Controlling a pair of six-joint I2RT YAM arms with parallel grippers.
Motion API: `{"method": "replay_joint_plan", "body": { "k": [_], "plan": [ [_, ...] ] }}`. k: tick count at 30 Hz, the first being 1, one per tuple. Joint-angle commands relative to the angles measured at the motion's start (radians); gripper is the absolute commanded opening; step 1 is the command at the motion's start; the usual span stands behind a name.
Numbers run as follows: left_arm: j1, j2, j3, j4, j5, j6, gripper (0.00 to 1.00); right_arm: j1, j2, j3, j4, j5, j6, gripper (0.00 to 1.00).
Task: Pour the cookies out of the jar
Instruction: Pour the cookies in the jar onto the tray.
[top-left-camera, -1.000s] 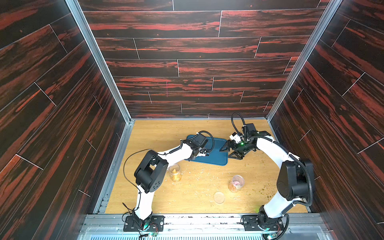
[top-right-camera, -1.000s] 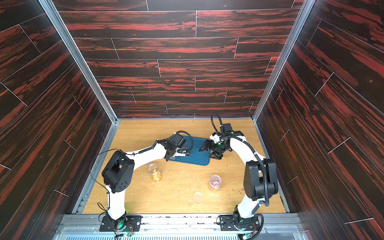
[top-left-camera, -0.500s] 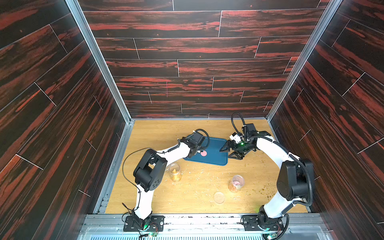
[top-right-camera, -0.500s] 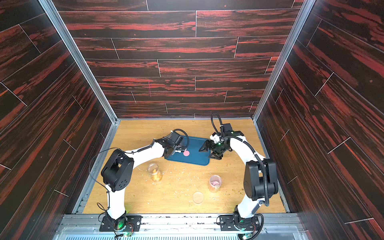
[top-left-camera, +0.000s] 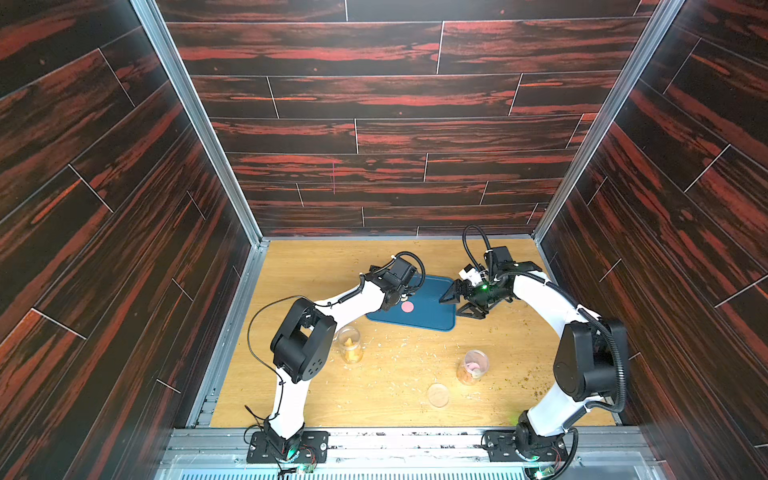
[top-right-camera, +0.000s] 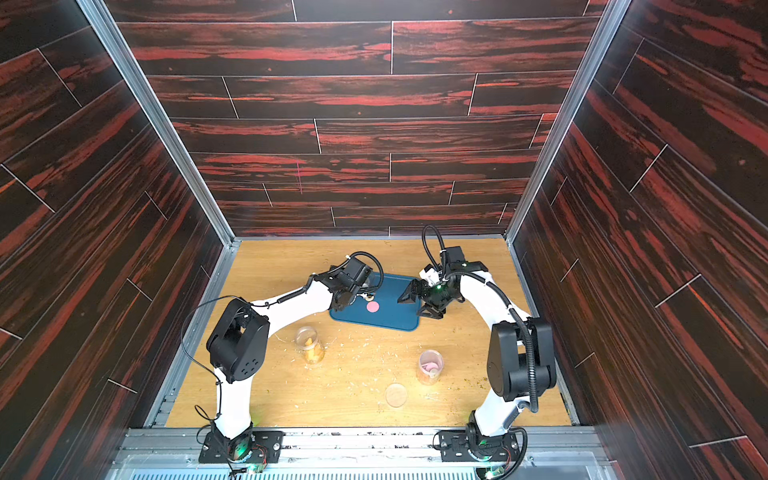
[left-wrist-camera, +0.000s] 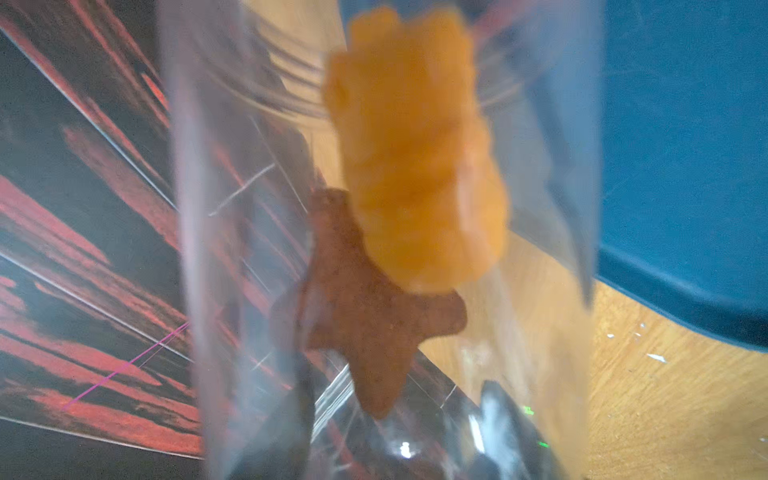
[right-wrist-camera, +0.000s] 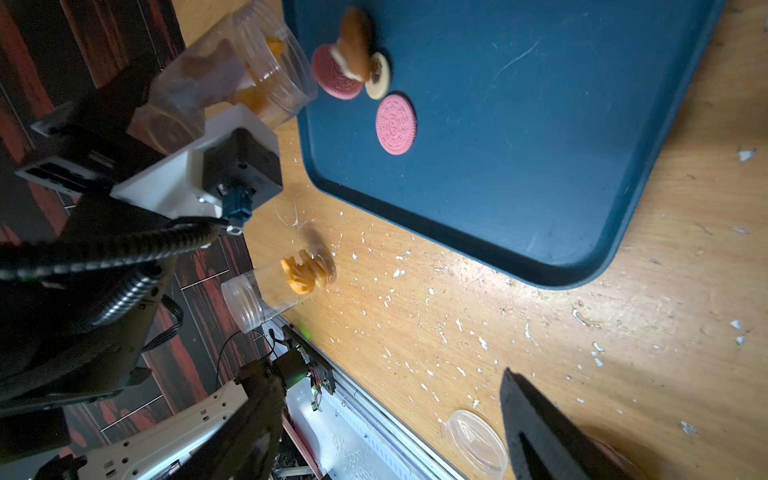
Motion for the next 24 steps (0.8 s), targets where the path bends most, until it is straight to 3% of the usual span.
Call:
{"method": "replay_joint_plan", "body": {
  "k": [1,15,18,24],
  "plan": [
    [-0.008,-0.034,-0.018,-0.064,0.026,0.032,0.0,-0.004,-0.017,0.005,-0.011,-0.013,-0.009,0.85],
    [-0.063,-0.116,-0.052,-0.12,0.063,0.066,0.0,-0.005,-0.004,0.001,0.018,-0.024,0.011,0.85],
    [-0.063,-0.114,-0.104,-0.102,0.026,0.085,0.0,-0.005,-0.014,-0.012,0.035,-0.032,0.021,0.85],
    [-0.065,-0.068,0.0,-0.129,0.033,0.048,0.0,-0.005,-0.026,-0.032,0.032,-0.037,0.01,0.85]
  ]
}}
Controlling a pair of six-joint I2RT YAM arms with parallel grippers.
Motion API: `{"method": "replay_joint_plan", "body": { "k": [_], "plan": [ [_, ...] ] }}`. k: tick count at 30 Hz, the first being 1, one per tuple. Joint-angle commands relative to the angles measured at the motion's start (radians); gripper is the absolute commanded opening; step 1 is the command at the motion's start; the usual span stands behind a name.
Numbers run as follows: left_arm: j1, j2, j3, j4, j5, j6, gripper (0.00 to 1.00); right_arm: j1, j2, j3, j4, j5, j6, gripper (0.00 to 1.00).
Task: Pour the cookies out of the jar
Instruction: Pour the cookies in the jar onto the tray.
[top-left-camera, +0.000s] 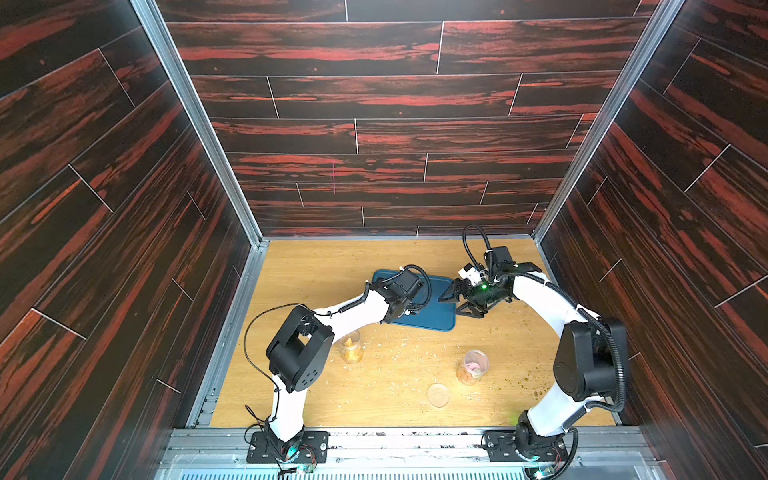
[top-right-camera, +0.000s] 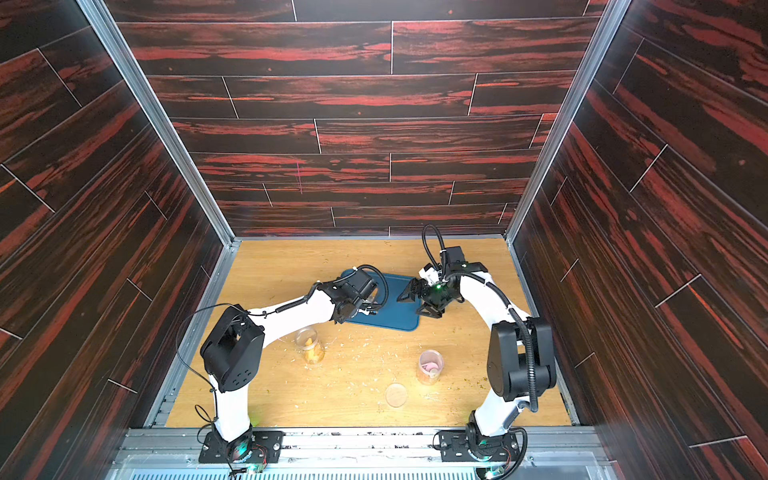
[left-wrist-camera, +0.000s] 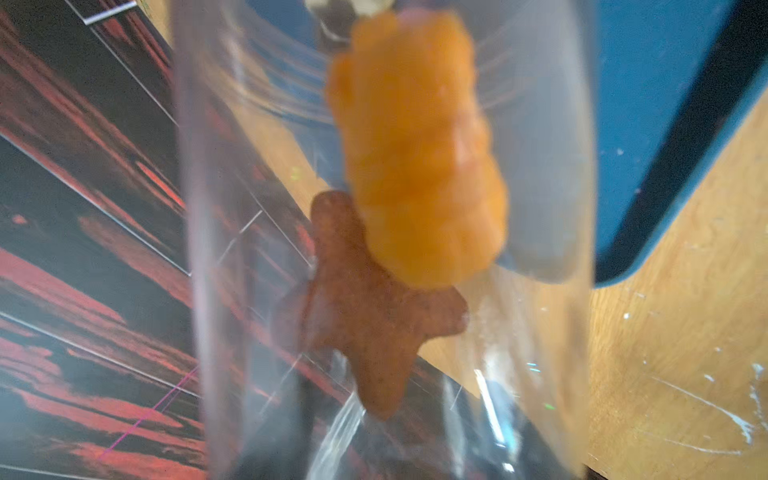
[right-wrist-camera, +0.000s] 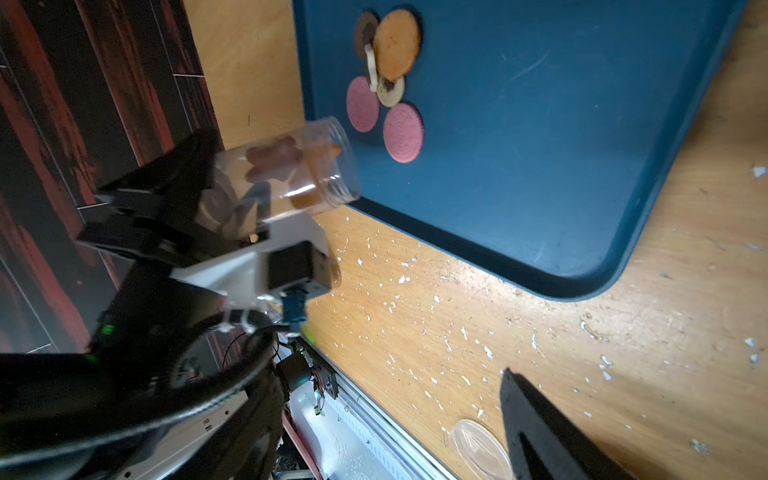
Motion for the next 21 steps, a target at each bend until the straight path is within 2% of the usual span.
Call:
{"method": "replay_joint_plan", "body": {
  "k": [1,4,9,11,14,18,21],
  "plan": [
    [0.002,0.006,0.055,-0.014,-0.005,0.015,0.0,-0.004,-0.031,-0.015,-0.006,-0.022,-0.002,0.85],
    [-0.004,0.019,0.071,-0.026,0.007,-0.013,0.0,-0.005,-0.037,-0.017,-0.01,-0.02,-0.01,0.86],
    [0.041,-0.03,-0.029,-0.015,-0.027,0.023,0.0,-0.006,-0.035,-0.016,-0.006,-0.027,-0.011,0.85],
    [0.029,0.0,0.022,-0.003,-0.022,0.025,0.0,-0.007,-0.031,-0.02,0.0,-0.033,-0.007,0.85],
    [0.004,0.051,0.106,-0.028,0.034,-0.061,0.0,-0.007,-0.016,-0.01,0.003,-0.041,-0.004,0.85],
    [0.029,0.017,-0.031,-0.001,-0.01,-0.024,0.0,-0.007,-0.026,-0.003,-0.003,-0.032,-0.011,0.86],
    [0.004,0.056,0.077,-0.016,0.026,-0.072,0.0,-0.006,-0.021,-0.022,0.006,-0.043,-0.002,0.85]
  ]
}}
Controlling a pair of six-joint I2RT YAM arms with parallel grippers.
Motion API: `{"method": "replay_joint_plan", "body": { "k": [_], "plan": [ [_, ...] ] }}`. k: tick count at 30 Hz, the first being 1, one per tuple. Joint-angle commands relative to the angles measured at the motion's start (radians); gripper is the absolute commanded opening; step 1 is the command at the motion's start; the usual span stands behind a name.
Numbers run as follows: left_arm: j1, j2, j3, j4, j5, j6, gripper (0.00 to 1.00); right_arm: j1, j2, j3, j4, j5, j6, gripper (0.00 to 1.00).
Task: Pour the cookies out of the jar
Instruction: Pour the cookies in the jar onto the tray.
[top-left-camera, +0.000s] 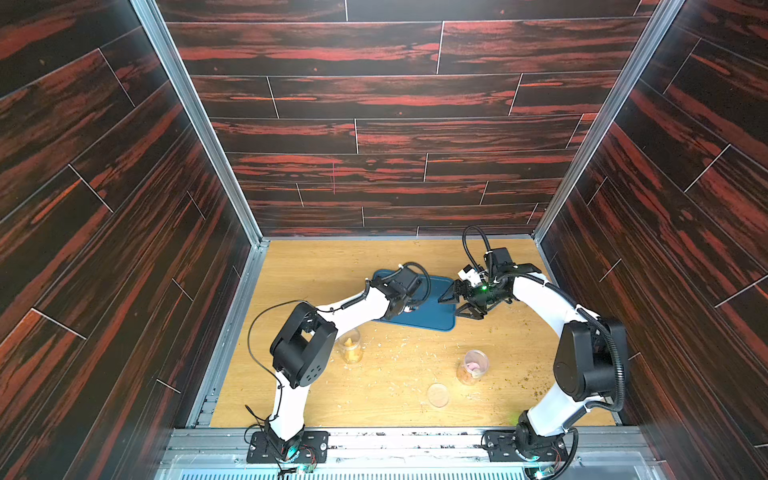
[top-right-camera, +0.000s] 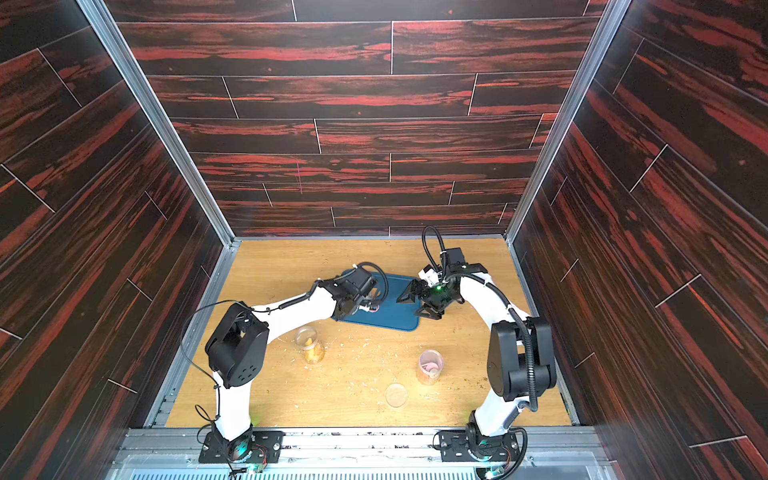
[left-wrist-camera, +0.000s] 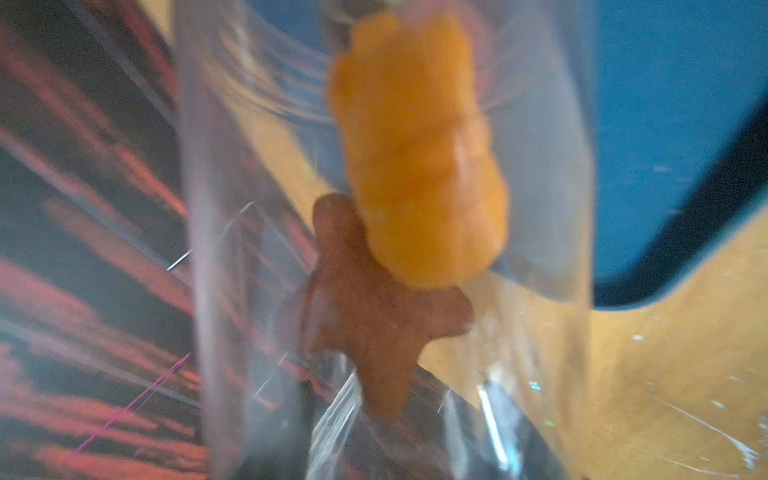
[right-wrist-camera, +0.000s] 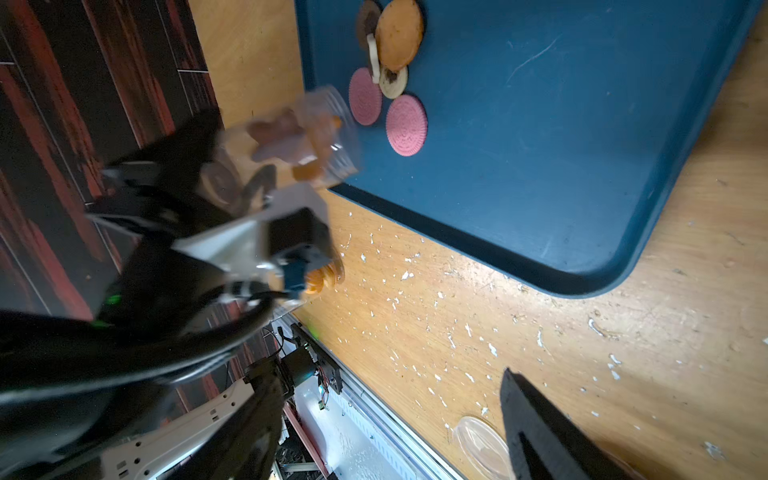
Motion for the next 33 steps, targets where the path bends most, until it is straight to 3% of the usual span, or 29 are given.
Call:
{"method": "replay_joint_plan", "body": {
  "k": [1,3,6,10,14,20,25,27,30,31,33],
  "plan": [
    [-0.011,0.006,0.089,-0.016,0.032,-0.051,0.0,-0.003,-0.02,-0.01,-0.002,-0.022,0.0,0.86],
    [0.004,-0.024,0.052,-0.064,0.038,-0.062,0.0,-0.004,-0.023,0.006,-0.015,-0.013,-0.01,0.85],
    [0.012,-0.023,-0.019,0.048,-0.037,0.076,0.0,-0.003,-0.026,0.002,-0.014,-0.01,-0.009,0.85],
    [-0.02,0.01,0.108,-0.022,0.017,-0.04,0.0,-0.004,-0.026,0.005,-0.015,-0.015,-0.005,0.86],
    [0.05,-0.068,-0.086,0.0,-0.054,-0.002,0.0,-0.003,-0.038,0.009,-0.028,-0.003,-0.012,0.85],
    [-0.02,0.036,0.151,-0.01,0.003,-0.058,0.0,-0.003,-0.03,-0.002,-0.017,-0.011,-0.002,0.85],
    [0.01,-0.014,0.013,0.03,-0.008,-0.022,0.0,-0.002,-0.036,0.017,-0.026,-0.004,-0.008,0.85],
    [-0.01,0.027,0.066,0.033,-0.011,-0.013,0.0,-0.002,-0.038,-0.003,-0.019,-0.004,-0.005,0.86],
    [-0.028,0.044,0.15,-0.022,0.043,-0.095,0.0,-0.003,-0.028,0.006,-0.02,-0.012,-0.001,0.86],
    [-0.022,0.031,0.122,-0.063,0.044,-0.106,0.0,-0.003,-0.029,0.015,-0.023,-0.01,-0.002,0.86],
    [0.003,0.009,0.012,0.032,-0.013,-0.034,0.0,-0.003,-0.031,0.026,-0.032,0.003,-0.012,0.86]
  ]
}}
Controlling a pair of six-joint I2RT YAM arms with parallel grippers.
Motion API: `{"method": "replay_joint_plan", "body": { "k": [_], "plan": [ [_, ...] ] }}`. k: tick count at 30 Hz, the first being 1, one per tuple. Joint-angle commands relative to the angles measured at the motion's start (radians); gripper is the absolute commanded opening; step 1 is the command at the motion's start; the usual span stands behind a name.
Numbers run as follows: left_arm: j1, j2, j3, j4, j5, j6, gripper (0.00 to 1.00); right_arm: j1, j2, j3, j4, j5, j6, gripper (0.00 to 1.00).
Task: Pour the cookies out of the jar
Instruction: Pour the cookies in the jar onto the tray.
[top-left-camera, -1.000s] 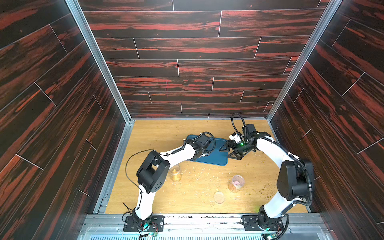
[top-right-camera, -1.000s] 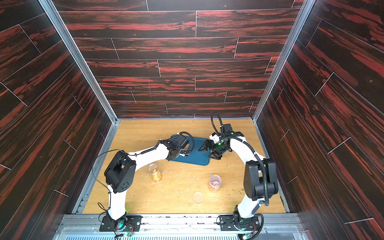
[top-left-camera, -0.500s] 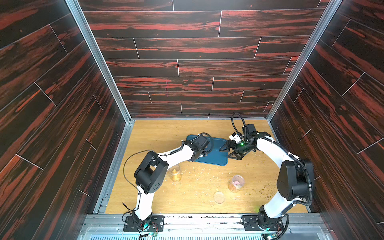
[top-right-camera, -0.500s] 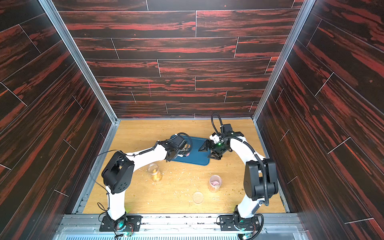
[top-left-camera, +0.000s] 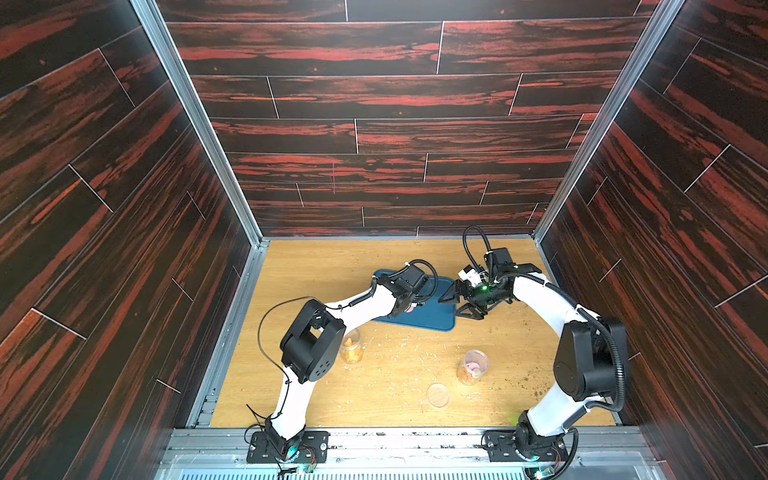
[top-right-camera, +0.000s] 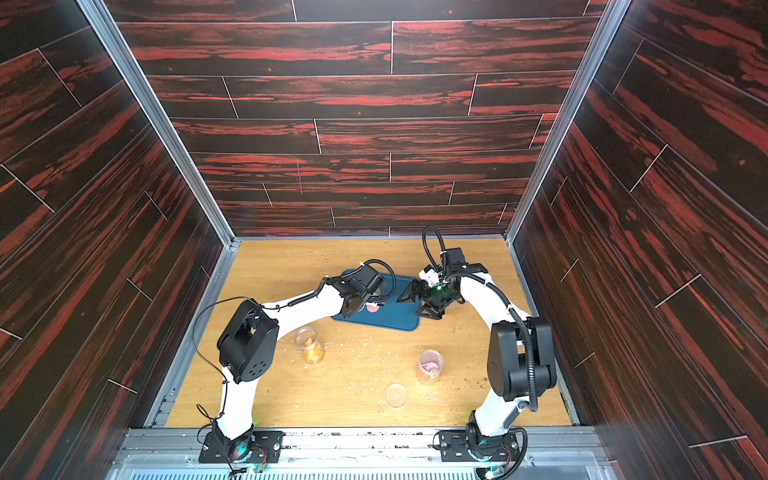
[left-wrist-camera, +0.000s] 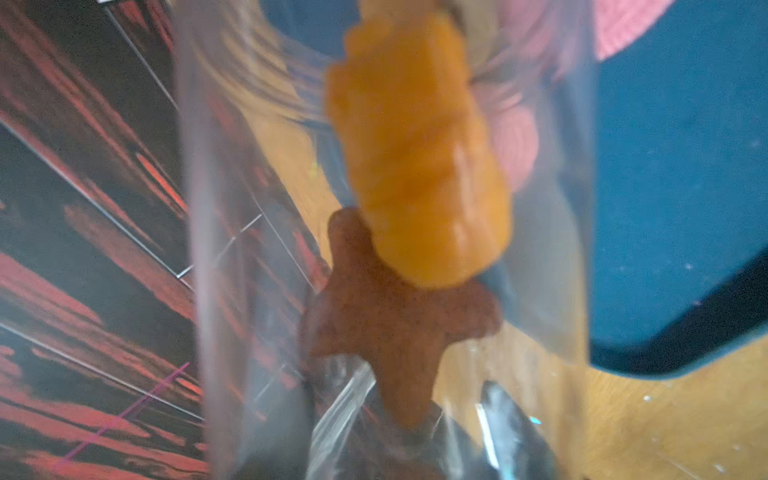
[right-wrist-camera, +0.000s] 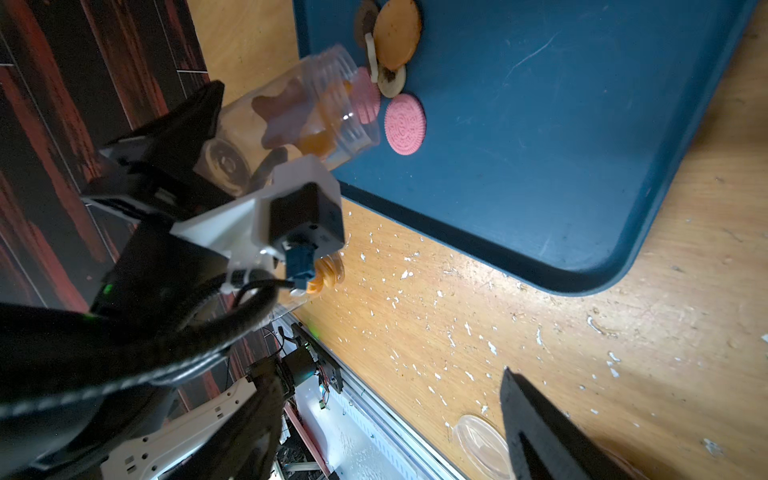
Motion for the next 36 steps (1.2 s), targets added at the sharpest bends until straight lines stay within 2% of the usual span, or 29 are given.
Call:
{"method": "replay_joint_plan", "body": {
  "k": [1,5,10,15,17,23,31,36],
  "plan": [
    [0.016,-0.038,-0.075,0.025,-0.03,0.039,0.0,-0.001,-0.029,0.022,-0.023,0.0,-0.013,0.86],
    [0.016,-0.035,0.065,-0.11,0.09,-0.133,0.0,-0.002,-0.024,0.011,-0.008,-0.014,-0.002,0.86],
    [0.035,-0.112,0.014,-0.152,0.202,-0.169,0.0,-0.012,-0.043,0.048,-0.019,0.009,-0.012,0.85],
    [0.065,-0.17,0.033,-0.226,0.383,-0.343,0.0,-0.019,-0.087,0.011,0.023,0.009,0.009,0.85],
    [0.071,-0.181,0.043,-0.248,0.426,-0.376,0.0,-0.022,-0.102,-0.008,0.051,0.009,0.026,0.85],
    [0.075,-0.207,0.021,-0.298,0.465,-0.397,0.0,-0.025,-0.114,-0.026,0.093,0.002,0.051,0.85],
    [0.084,-0.214,0.057,-0.322,0.564,-0.489,0.0,-0.024,-0.128,-0.047,0.147,-0.048,0.058,0.85],
    [0.09,-0.194,0.092,-0.342,0.546,-0.507,0.0,-0.024,-0.119,-0.048,0.175,-0.105,0.073,0.85]
  ]
}}
